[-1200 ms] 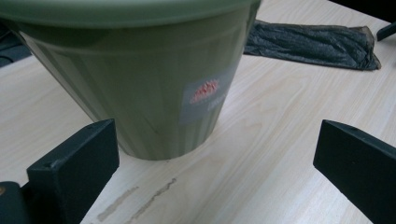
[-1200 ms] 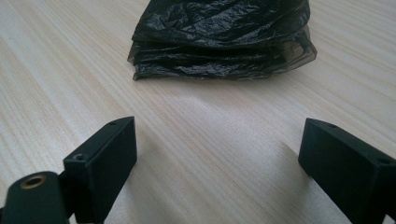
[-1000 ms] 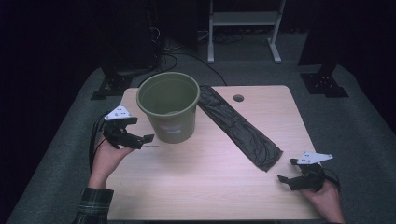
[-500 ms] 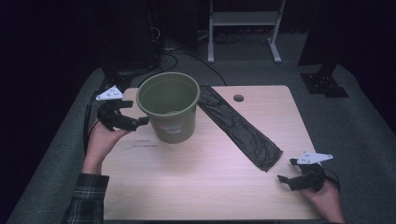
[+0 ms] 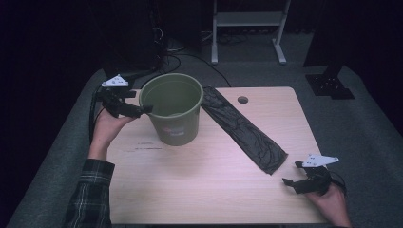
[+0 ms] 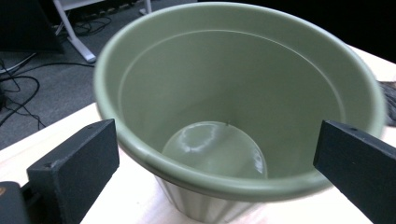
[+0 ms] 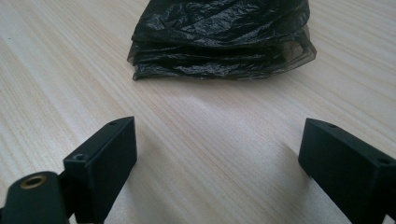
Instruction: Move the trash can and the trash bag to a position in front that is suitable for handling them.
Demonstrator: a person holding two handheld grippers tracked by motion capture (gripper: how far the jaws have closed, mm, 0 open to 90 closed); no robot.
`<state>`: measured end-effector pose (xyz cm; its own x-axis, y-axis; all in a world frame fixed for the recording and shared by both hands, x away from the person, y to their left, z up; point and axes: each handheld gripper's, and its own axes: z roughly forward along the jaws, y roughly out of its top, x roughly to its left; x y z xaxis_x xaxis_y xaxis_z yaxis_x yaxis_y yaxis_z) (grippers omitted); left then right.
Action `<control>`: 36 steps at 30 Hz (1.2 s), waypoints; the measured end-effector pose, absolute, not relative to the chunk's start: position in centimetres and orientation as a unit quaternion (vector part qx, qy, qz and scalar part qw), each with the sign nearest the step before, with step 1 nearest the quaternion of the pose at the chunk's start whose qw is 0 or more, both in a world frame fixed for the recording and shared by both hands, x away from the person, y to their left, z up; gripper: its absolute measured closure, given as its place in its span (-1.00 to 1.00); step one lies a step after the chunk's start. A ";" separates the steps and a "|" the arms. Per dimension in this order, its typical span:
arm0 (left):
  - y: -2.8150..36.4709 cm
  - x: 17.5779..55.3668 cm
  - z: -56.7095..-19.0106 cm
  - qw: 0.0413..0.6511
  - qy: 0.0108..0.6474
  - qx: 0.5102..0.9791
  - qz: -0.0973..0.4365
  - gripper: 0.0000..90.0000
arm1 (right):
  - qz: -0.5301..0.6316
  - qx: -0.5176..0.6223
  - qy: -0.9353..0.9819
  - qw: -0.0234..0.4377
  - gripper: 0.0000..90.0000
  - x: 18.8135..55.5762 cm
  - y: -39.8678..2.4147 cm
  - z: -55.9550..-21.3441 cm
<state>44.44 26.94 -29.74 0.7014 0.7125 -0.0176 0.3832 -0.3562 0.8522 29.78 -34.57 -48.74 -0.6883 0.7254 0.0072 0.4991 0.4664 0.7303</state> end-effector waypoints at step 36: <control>25.2 46.6 -32.9 0.445 0.347 0.813 0.140 -1.00 | 0.367 0.365 0.842 0.154 -0.78 29.8 -34.6 -48.7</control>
